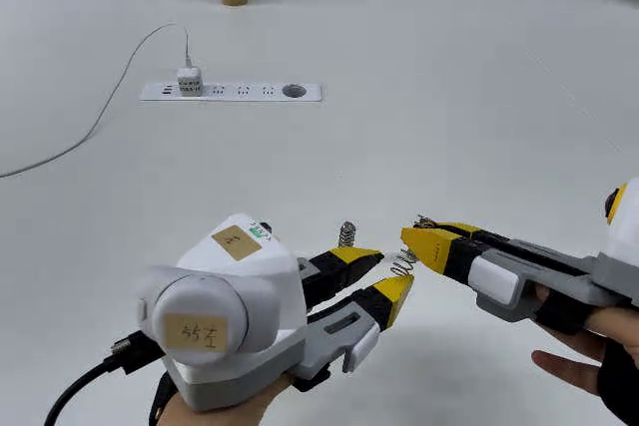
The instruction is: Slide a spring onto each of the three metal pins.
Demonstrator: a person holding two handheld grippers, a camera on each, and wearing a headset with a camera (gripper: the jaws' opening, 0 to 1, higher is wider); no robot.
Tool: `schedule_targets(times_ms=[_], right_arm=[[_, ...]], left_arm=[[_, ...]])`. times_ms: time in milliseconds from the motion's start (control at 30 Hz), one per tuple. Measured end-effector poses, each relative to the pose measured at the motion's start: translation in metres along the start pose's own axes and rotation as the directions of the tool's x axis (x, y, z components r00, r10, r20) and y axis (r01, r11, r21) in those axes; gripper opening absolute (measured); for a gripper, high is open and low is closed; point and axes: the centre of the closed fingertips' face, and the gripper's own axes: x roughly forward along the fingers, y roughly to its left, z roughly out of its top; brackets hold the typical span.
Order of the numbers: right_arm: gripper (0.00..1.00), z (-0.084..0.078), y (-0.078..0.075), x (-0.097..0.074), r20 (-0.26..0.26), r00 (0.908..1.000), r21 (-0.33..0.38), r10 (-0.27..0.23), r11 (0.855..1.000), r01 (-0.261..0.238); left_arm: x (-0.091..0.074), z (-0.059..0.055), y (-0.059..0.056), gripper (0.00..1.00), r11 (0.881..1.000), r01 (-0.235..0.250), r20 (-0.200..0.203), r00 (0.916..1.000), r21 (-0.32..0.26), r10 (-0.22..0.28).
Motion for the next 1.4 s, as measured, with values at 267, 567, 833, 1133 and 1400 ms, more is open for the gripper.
schedule_targets(times_ms=[267, 567, 833, 1133, 1400], right_arm=[[0.11, 0.003, -0.006, -0.001, -0.001, 0.9998, -0.094, -0.02, 0.995, 0.02], [0.12, 0.009, -0.016, 0.001, 0.0, 0.9984, -0.223, -0.057, 0.973, 0.055], [0.12, 0.015, -0.025, 0.005, 0.003, 0.9965, -0.297, -0.084, 0.951, 0.081], [0.12, 0.022, -0.041, 0.011, 0.027, 0.9925, -0.315, -0.119, 0.941, 0.122], [0.12, 0.025, -0.058, 0.017, 0.054, 0.9866, -0.279, -0.154, 0.946, 0.163]], left_arm=[[-0.007, -0.013, 0.008, 0.32, 0.998, -0.04, -0.072, 0.9965, 0.04, 0.043], [-0.02, -0.019, 0.022, 0.4, 0.993, -0.1, -0.109, 0.9883, 0.069, 0.107], [-0.035, -0.022, 0.038, 0.47, 0.98, -0.174, -0.116, 0.9761, 0.093, 0.184], [-0.041, -0.023, 0.047, 0.55, 0.969, -0.22, -0.113, 0.9661, 0.111, 0.232], [-0.044, -0.028, 0.052, 0.62, 0.962, -0.242, -0.135, 0.9564, 0.129, 0.259]])
